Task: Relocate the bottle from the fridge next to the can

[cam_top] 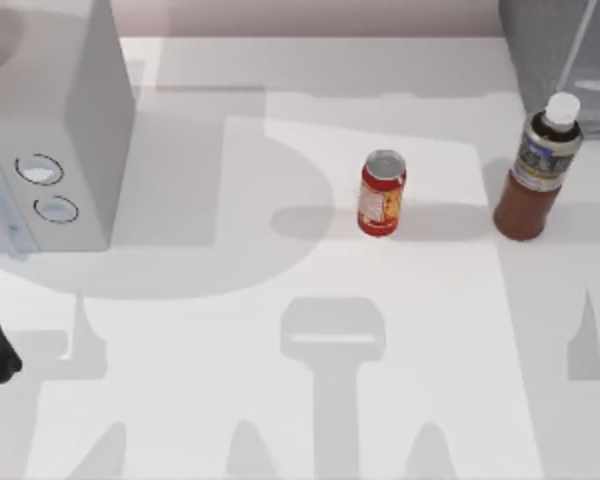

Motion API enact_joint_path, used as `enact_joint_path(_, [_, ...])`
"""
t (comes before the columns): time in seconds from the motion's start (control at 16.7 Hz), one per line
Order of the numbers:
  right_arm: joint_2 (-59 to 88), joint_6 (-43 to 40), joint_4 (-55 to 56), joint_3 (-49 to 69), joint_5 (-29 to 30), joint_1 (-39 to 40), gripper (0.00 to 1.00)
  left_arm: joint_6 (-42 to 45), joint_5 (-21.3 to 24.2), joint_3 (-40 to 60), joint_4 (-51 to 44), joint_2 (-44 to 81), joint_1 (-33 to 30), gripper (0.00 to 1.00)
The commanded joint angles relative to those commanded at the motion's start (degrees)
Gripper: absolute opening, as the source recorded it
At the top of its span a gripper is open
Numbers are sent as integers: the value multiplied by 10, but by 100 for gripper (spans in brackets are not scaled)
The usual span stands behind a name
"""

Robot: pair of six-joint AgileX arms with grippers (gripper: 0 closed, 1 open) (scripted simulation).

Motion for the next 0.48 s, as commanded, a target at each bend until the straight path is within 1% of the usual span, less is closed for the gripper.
enact_joint_path(0.24, [-4,0,-6,7,1,1,100,0,0,0,0,0,0,100])
enact_joint_path(0.36, [-28,0,-37,27,1,1,100,0,0,0,0,0,0,100])
enact_joint_path(0.48, [-65,1,-92,58,1,1,100,0,0,0,0,0,0,100])
